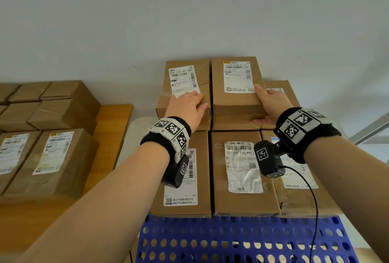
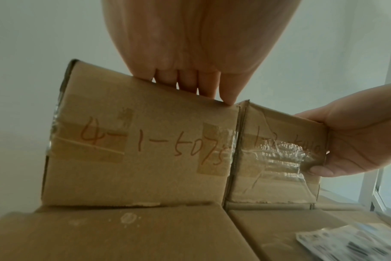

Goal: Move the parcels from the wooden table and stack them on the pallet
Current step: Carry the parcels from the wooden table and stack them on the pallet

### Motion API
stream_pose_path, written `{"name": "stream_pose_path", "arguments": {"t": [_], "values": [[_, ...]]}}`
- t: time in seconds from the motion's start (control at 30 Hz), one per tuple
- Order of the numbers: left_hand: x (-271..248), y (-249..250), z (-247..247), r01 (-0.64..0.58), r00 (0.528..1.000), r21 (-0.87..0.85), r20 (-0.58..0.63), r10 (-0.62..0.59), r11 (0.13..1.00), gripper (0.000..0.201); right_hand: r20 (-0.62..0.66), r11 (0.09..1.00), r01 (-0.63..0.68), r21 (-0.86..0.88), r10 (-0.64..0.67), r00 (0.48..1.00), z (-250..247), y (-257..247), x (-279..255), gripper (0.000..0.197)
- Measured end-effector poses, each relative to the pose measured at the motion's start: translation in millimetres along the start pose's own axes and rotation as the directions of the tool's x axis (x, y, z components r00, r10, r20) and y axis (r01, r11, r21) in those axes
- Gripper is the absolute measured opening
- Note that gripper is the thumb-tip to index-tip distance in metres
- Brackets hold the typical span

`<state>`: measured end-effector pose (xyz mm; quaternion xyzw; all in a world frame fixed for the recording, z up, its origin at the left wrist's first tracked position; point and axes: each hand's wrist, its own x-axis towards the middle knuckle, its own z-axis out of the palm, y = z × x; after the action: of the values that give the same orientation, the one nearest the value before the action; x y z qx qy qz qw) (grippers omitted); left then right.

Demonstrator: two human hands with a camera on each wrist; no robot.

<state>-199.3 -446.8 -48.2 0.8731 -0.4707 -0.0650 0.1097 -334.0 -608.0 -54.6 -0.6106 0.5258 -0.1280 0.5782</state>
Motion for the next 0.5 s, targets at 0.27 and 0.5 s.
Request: {"name": "stream_pose_path", "arguments": {"t": [0.27,0.5], "values": [[0.3,-0.7,1.4,0.006,1.0,0.006,-0.006,-0.006,1.0,0.043,-0.186,0.867,0.21,-0.453,-0.322,0.928,-0.7,4.8,-0.6,0.068],[0.6,-0.4,2.4,0.011,1.0,0.01,-0.006,-0.011,1.0,0.045,-0.044,0.74,0.391,-0.546,-0.492,0.869,14.2,7.2,-4.6,0.061]]}}
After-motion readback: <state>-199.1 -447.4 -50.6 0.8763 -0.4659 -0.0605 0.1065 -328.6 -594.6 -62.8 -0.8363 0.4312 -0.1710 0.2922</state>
